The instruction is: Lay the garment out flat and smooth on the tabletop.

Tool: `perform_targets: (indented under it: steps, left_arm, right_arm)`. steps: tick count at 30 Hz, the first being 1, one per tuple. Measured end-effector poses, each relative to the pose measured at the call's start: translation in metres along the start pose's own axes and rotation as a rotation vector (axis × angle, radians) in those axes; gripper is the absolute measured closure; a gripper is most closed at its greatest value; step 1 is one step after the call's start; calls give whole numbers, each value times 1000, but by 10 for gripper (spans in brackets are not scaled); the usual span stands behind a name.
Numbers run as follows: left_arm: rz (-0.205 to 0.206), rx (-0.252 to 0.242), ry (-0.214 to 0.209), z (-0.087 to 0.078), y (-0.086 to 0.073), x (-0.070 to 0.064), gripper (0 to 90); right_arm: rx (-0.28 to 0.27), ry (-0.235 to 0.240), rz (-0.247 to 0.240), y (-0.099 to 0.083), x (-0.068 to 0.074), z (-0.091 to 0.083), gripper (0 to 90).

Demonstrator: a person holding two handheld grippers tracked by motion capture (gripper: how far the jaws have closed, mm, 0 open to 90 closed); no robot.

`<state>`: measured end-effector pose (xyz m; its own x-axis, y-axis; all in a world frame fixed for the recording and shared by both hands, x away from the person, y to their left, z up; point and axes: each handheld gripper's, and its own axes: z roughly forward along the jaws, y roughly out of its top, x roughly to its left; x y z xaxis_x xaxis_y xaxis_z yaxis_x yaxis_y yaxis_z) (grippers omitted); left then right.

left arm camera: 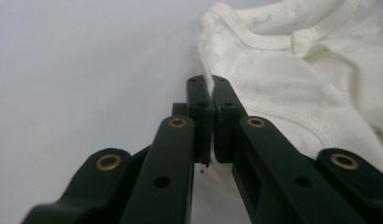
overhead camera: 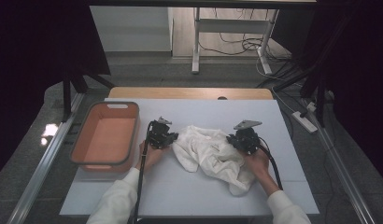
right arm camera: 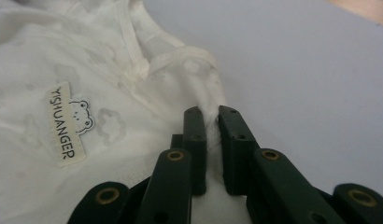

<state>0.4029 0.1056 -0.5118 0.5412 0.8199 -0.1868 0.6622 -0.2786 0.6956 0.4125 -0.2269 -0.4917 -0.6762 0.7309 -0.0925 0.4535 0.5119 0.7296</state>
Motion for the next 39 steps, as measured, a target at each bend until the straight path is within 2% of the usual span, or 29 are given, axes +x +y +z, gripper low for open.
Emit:
perform_targets:
  steps: [4, 11, 17, 21, 22, 23, 24, 25, 27, 28, 33, 36, 39]
  left_arm:
    - [23, -28, 12, -9, 4, -2, 876]
    - [11, -113, 14, -37, 15, 3, 875]
    - [-3, -145, 16, -43, 19, 5, 875]
    - [-8, -151, 27, -40, 21, 5, 865]
    - [-14, -148, 36, -38, 21, 5, 814]
    - [-16, -135, 42, -35, 21, 5, 722]
    - [-11, -117, 40, -33, 21, 5, 585]
    - [-4, -106, 34, -32, 21, 5, 512]
    - [-5, -102, 13, -31, 20, 4, 439]
    - [-5, -102, 10, -31, 20, 3, 401]
    - [-2, -99, -17, -33, 20, -1, 361]
    - [-8, -103, -30, -36, 19, -2, 351]
    - [-8, -102, -36, -38, 18, -2, 346]
  right_arm:
    - [-36, -6, 1, 3, -4, -10, 824]
    - [-117, -23, 11, 16, -11, -32, 826]
    - [-171, -44, 4, 30, -12, -44, 824]
    - [-183, -47, 21, 36, -17, -41, 814]
    - [-173, -45, 33, 36, -19, -36, 781]
    - [-163, -42, 41, 35, -21, -31, 712]
    - [-146, -49, 50, 34, -22, -26, 603]
    - [-141, -62, 62, 33, -22, -23, 515]
    - [-145, -53, 82, 32, -23, -24, 433]
    - [-162, -46, 93, 32, -24, -27, 427]
    - [-200, -38, 135, 30, -30, -43, 408]
    - [-173, -36, 167, 20, -33, -46, 409]
    - [-136, -39, 175, 9, -32, -47, 410]
